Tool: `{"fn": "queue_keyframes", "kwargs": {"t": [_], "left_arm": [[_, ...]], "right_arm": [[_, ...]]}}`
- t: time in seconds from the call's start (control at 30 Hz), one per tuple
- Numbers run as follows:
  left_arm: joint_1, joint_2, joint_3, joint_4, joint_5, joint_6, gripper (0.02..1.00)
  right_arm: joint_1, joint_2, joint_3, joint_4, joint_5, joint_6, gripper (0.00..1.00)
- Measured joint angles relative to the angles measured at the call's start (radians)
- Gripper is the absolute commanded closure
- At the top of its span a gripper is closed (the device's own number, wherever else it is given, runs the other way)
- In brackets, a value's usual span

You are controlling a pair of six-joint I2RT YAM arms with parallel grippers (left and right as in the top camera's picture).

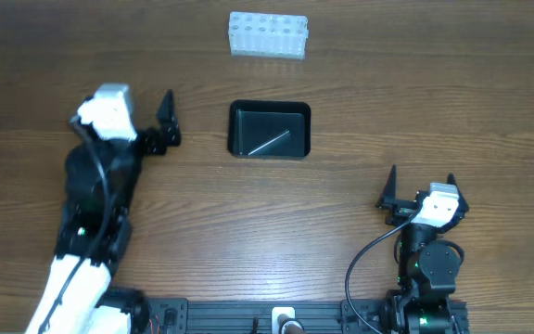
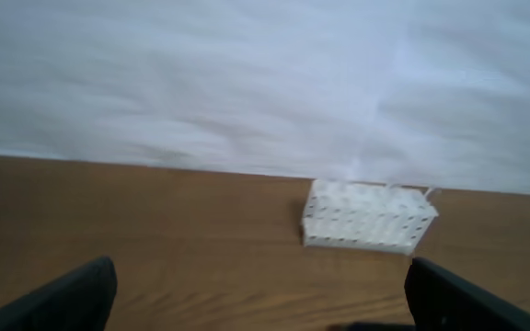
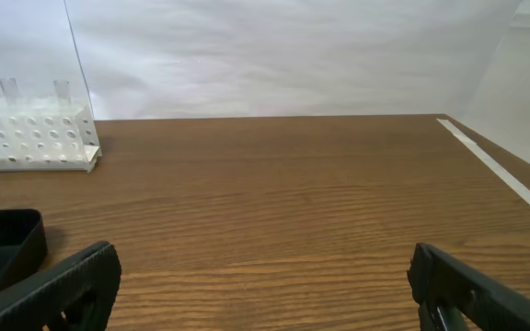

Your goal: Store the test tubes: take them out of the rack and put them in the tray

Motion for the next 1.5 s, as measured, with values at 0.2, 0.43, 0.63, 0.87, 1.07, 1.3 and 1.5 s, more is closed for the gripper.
{"fn": "queue_keyframes", "kwargs": {"t": [0.2,0.43,0.63,0.87,1.07,1.3,1.5], "left_arm": [[0.040,-0.199,-0.206,0.025,0.028,0.000,0.020],[0.045,-0.402,-0.397,0.072,0.043,0.000,0.018],[0.045,-0.573,-0.495,0.072,0.043,0.000,0.018],[0.045,-0.672,-0.533,-0.080,0.044,0.000,0.020],[0.045,-0.711,-0.534,-0.259,0.058,0.000,0.020],[0.092,-0.741,-0.536,-0.299,0.083,0.000,0.018],[0.132,-0.795,-0.536,-0.299,0.088,0.000,0.018]], "right_arm": [[0.000,0.000,0.000,0.000,0.000,0.000,0.009],[0.000,0.000,0.000,0.000,0.000,-0.001,0.009],[0.000,0.000,0.000,0.000,0.000,-0.001,0.007],[0.000,0.000,0.000,0.000,0.000,0.000,0.007],[0.000,0.000,0.000,0.000,0.000,0.000,0.007],[0.000,0.000,0.000,0.000,0.000,0.000,0.007],[0.000,0.000,0.000,0.000,0.000,0.000,0.009]]}}
